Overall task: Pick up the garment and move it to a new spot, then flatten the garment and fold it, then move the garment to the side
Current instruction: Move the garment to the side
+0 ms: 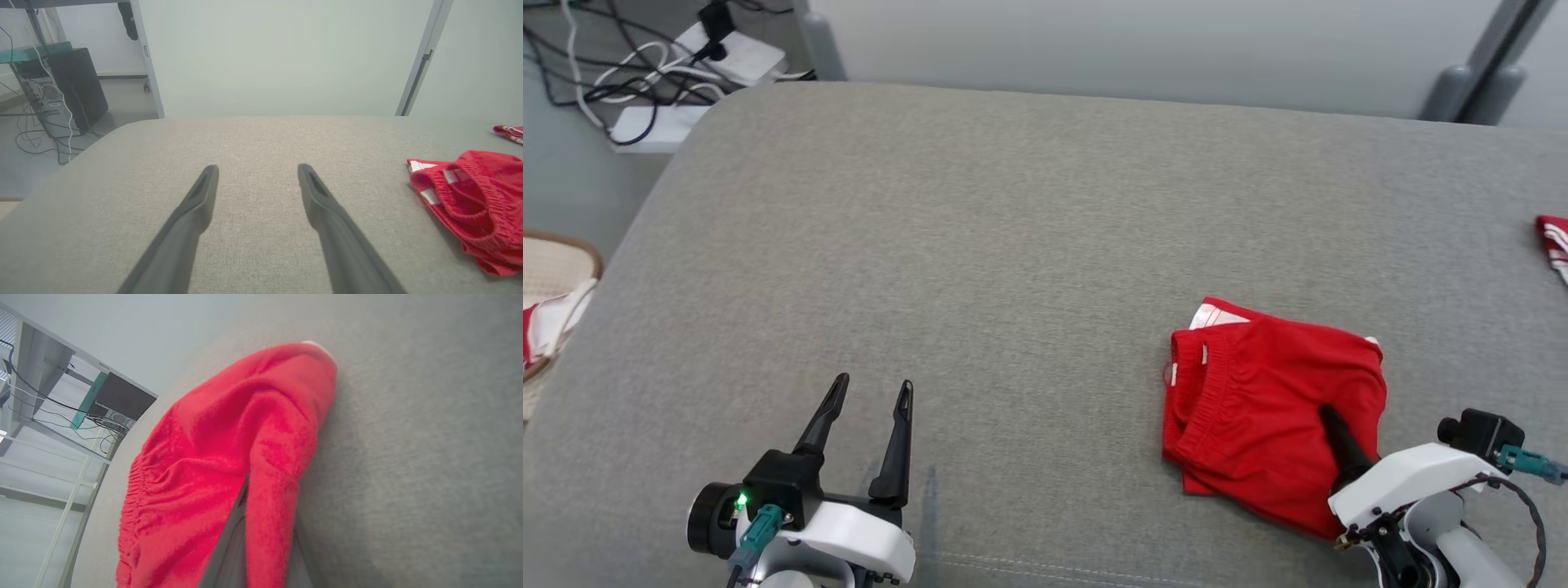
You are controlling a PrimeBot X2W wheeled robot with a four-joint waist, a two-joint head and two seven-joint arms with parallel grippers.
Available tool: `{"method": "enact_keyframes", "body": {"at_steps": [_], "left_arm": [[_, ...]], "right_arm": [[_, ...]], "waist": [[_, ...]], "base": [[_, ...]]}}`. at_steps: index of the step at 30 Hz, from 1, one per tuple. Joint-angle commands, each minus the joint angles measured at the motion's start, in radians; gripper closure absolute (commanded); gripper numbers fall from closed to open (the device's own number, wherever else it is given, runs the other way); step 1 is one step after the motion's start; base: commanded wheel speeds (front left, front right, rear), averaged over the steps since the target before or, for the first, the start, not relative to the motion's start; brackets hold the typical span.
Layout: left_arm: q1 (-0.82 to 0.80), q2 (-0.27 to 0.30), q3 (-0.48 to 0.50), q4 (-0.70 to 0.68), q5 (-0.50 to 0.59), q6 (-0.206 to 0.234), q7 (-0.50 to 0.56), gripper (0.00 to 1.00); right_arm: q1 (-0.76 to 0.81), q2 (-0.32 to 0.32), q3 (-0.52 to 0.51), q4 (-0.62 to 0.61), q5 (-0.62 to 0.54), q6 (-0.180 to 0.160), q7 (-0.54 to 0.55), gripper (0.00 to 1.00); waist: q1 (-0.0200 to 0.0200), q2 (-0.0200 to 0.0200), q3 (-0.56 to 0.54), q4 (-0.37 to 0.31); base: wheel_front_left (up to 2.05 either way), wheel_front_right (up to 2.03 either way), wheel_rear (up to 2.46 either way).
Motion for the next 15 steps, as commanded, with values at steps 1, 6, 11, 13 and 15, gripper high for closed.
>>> {"method": "enact_keyframes", "body": {"at_steps": [1, 6, 11, 13, 15], "left_arm": [[-0.048, 0.007, 0.038, -0.021, 0.012, -0.010, -0.009, 0.00], [-0.046, 0.007, 0.046, -0.029, 0.018, -0.016, -0.009, 0.00], [-0.038, 0.007, 0.059, -0.026, 0.026, -0.023, -0.009, 0.00], [-0.036, 0.007, 0.065, -0.027, 0.028, -0.024, -0.009, 0.00], [-0.036, 0.007, 0.070, -0.028, 0.030, -0.025, -0.009, 0.00]], "right_arm": [[0.014, -0.007, 0.021, -0.021, 0.013, 0.005, -0.018, 1.00], [0.032, -0.006, 0.034, -0.032, 0.033, 0.005, -0.043, 1.00], [0.033, -0.006, 0.053, -0.037, 0.041, 0.005, -0.060, 1.00], [0.030, -0.007, 0.062, -0.036, 0.042, 0.005, -0.064, 1.00], [0.026, -0.009, 0.071, -0.036, 0.044, 0.005, -0.066, 1.00]], "waist": [[0.0000, 0.0000, -0.032, -0.095], [0.0000, 0.0000, -0.038, -0.204], [0.0000, 0.0000, -0.041, -0.319], [0.0000, 0.0000, -0.041, -0.363], [0.0000, 0.0000, -0.040, -0.403]], "base": [[0.00, 0.00, 0.00], [0.00, 0.00, 0.00], [0.00, 0.00, 0.00], [0.00, 0.00, 0.00], [0.00, 0.00, 0.00]]}}
